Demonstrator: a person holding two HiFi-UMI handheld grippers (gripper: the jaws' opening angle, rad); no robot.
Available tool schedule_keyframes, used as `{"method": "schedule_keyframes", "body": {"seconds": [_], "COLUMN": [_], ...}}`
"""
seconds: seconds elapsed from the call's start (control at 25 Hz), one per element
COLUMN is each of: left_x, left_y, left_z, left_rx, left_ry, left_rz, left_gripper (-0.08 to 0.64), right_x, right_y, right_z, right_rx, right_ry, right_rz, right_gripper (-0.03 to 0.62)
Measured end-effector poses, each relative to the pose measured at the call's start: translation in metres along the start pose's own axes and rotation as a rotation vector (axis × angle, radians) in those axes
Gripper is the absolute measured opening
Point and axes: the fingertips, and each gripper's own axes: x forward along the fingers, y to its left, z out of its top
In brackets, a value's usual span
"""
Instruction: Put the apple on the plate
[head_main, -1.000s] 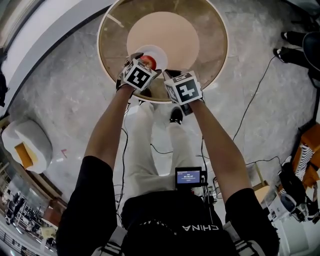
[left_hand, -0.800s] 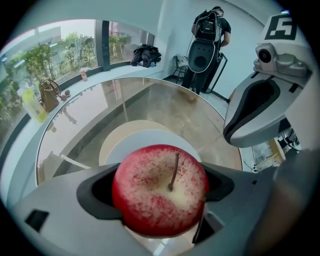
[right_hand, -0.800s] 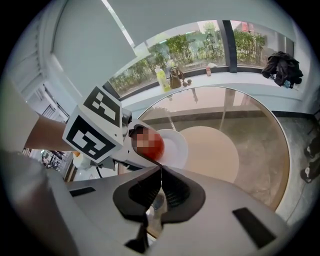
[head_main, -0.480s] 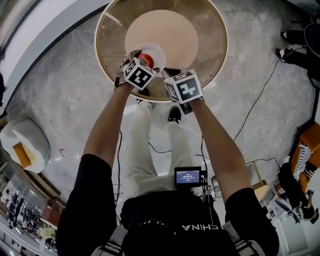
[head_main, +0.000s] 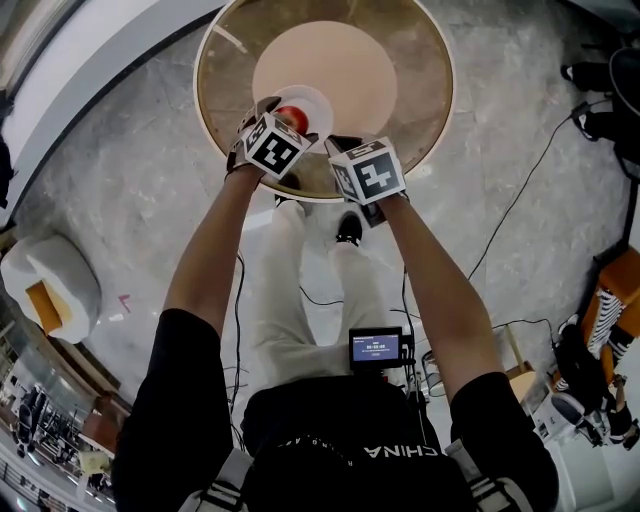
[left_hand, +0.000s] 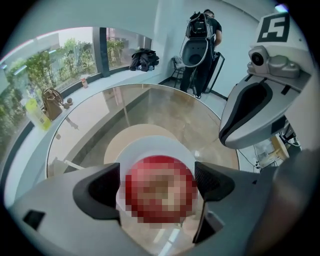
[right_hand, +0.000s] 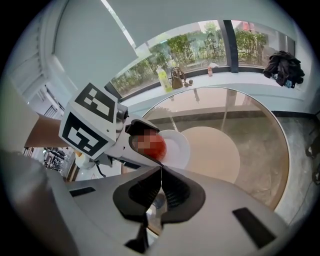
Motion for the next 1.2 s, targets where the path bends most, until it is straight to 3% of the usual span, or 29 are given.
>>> {"method": "schedule_keyframes", "body": {"seconds": [0.24, 0.4, 0.6, 0.64, 0.68, 0.72, 0.76, 0.96, 1.2], "left_x": [-0.056, -0.136, -0.236, -0.254, -0.273, -0.293, -0.312, -0.382, -0.408], "left_y": [-0.012, -0.039, -0.039, -0.043, -0.049, -0.056, -0.063, -0.108, -0.163], "left_z": [0.012, 0.016, 0.049, 0.056, 0.062, 0.07, 0.078, 0.117, 0.096], "left_rx": [-0.029, -0.114, -0.235, -0.261, -0.283, -0.301, -0.318, -0.364, -0.433], "left_ry": [-0.038, -0.091, -0.223, -0.253, -0.292, -0.338, -0.383, -0.504, -0.516], "left_rz": [0.002, 0.012, 0.081, 0.095, 0.124, 0.165, 0.2, 0.22, 0.209], "left_gripper": [0.443, 0.442, 0.436, 0.413, 0.312, 0.138, 0.054, 0.018, 0.017], "right_x": [-0.034, -0.089, -0.162, -0.176, -0.191, -0.208, -0.227, -0.31, -0.352], "right_y": [0.011, 0.036, 0.063, 0.067, 0.07, 0.073, 0.075, 0.079, 0.088], "right_z": [0.009, 0.016, 0.056, 0.057, 0.053, 0.047, 0.043, 0.051, 0.048], "right_rx": [-0.004, 0.01, -0.069, -0.081, -0.088, -0.087, -0.08, -0.047, -0.102], "right_ry": [0.003, -0.014, -0.058, -0.058, -0.054, -0.052, -0.055, -0.128, -0.172], "right_rz": [-0.012, 0.003, -0.006, -0.006, -0.007, -0.01, -0.013, -0.01, -0.003], "right_gripper": [0.029, 0.029, 0.029, 0.029, 0.029, 0.029, 0.029, 0.029, 0.029]}}
